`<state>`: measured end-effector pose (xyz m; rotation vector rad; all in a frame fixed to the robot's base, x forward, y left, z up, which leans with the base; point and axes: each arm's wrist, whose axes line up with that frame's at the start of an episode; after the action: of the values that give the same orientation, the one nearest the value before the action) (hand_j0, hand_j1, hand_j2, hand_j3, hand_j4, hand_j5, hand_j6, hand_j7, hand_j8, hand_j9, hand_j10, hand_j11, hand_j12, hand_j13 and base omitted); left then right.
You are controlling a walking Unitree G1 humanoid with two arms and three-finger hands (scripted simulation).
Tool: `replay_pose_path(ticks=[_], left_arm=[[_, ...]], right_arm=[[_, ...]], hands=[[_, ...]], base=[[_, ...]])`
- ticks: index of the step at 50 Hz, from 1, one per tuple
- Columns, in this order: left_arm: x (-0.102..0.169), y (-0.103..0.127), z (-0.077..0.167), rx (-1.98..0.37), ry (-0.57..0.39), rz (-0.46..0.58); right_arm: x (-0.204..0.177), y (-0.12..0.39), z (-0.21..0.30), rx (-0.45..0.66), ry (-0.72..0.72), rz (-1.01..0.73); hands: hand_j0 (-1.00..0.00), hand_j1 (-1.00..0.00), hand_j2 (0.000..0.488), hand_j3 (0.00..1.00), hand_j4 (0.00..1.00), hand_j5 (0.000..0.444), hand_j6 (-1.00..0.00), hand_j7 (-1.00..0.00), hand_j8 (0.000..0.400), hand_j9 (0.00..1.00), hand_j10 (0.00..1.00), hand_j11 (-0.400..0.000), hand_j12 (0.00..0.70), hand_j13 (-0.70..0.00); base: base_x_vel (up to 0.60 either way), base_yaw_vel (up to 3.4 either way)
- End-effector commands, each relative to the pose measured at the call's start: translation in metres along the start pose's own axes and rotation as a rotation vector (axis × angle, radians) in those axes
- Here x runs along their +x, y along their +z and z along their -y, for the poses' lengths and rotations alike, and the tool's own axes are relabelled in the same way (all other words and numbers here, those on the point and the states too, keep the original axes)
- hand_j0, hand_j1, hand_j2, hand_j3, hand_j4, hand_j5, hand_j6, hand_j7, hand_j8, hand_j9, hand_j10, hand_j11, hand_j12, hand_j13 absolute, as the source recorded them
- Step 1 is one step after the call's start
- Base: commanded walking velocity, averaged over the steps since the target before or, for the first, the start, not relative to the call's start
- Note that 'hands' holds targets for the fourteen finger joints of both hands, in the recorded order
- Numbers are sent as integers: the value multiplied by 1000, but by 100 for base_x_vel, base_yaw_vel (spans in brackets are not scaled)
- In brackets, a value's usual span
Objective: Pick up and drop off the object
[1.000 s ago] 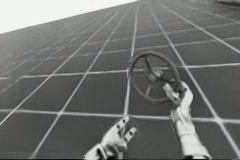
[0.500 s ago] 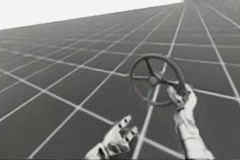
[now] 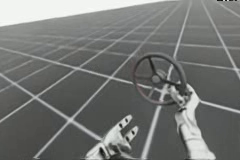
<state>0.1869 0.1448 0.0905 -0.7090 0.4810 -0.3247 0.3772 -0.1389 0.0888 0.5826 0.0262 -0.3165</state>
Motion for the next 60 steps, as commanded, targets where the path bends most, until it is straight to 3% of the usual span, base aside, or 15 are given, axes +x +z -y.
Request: replay_pose_path(ticks=[1,60], left_arm=[[-2,0,-2,-9,-4,11],[-2,0,-2,-9,-4,11]], right_arm=[[0,8,-13,7,37,32],[0,8,-13,7,37,32]], hands=[[0,0,0,1000,1000,0,0,0,0,1000,1000,-400,0,-700],[0,0,0,1000,1000,0,0,0,0,1000,1000,-400,0,-700]], base=[[50,-22],[51,-19]])
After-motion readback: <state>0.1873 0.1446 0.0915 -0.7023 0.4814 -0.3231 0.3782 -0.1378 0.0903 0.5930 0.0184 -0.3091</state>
